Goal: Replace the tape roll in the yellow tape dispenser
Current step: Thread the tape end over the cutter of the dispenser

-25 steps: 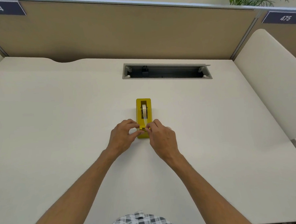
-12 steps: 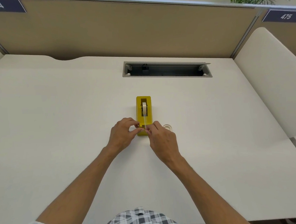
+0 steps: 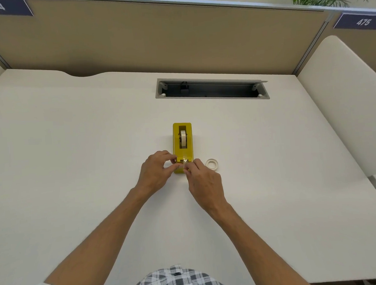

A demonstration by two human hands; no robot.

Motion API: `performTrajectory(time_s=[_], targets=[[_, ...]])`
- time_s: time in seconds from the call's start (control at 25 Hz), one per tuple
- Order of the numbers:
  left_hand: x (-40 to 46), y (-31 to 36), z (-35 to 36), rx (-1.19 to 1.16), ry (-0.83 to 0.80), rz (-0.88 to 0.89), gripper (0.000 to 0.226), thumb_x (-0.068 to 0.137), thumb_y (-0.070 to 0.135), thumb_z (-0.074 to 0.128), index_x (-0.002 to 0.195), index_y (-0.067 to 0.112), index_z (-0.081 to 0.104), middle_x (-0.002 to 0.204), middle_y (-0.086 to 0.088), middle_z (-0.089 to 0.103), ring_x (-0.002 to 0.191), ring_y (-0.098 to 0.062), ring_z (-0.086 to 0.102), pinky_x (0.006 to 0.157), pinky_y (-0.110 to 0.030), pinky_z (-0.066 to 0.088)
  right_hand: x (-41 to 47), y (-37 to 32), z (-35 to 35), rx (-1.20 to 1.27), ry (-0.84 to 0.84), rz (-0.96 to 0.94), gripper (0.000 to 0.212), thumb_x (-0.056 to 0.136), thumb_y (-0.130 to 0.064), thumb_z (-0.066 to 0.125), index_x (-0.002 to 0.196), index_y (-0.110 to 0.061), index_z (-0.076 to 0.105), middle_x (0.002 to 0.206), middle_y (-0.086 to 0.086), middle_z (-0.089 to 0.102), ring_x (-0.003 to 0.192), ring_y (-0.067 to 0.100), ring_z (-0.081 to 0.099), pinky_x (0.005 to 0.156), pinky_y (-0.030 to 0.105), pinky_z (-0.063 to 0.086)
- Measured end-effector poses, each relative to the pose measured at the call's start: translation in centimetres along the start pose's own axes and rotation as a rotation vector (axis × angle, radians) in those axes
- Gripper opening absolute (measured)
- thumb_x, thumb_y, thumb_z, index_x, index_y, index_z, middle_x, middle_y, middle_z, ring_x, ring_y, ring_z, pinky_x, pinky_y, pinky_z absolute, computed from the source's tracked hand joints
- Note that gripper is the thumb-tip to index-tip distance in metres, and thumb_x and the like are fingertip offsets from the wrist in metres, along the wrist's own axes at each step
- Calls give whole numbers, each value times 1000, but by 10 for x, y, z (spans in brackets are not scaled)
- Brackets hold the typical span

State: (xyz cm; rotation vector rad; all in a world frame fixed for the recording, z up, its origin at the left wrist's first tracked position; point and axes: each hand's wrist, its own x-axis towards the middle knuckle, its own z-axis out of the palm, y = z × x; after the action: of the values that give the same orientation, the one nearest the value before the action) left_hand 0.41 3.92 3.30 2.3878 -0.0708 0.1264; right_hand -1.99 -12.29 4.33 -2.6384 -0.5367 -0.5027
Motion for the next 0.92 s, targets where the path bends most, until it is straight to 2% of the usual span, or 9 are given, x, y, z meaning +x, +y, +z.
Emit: performTrajectory(time_s=[0.4, 0.64, 0.92], targets=[[0, 0, 0, 15, -5, -10, 30, 86, 37, 66, 106, 15, 71, 103, -2, 71, 91, -17, 60, 82, -38, 54, 4, -6, -6, 1, 29, -13, 9, 89, -20, 68, 93, -12, 67, 80, 0, 62, 50, 13, 53, 41, 17, 32], [1, -1, 1, 7, -7, -12, 30, 86, 38, 66, 105, 16, 71, 102, -2, 70, 91, -17, 60, 82, -39, 55, 2, -5, -5, 21, 11, -18, 10, 89, -18, 69, 96, -11, 68, 82, 1, 64, 53, 13, 56, 42, 20, 43], [-1, 0, 3, -13, -2, -12, 33, 86, 36, 66, 110, 15, 70, 102, -1, 70, 90, -17, 60, 84, -37, 54, 0, -6, -4, 23, 21, -34, 10, 85, -15, 73, 93, -11, 69, 81, 1, 65, 53, 13, 57, 44, 18, 40]])
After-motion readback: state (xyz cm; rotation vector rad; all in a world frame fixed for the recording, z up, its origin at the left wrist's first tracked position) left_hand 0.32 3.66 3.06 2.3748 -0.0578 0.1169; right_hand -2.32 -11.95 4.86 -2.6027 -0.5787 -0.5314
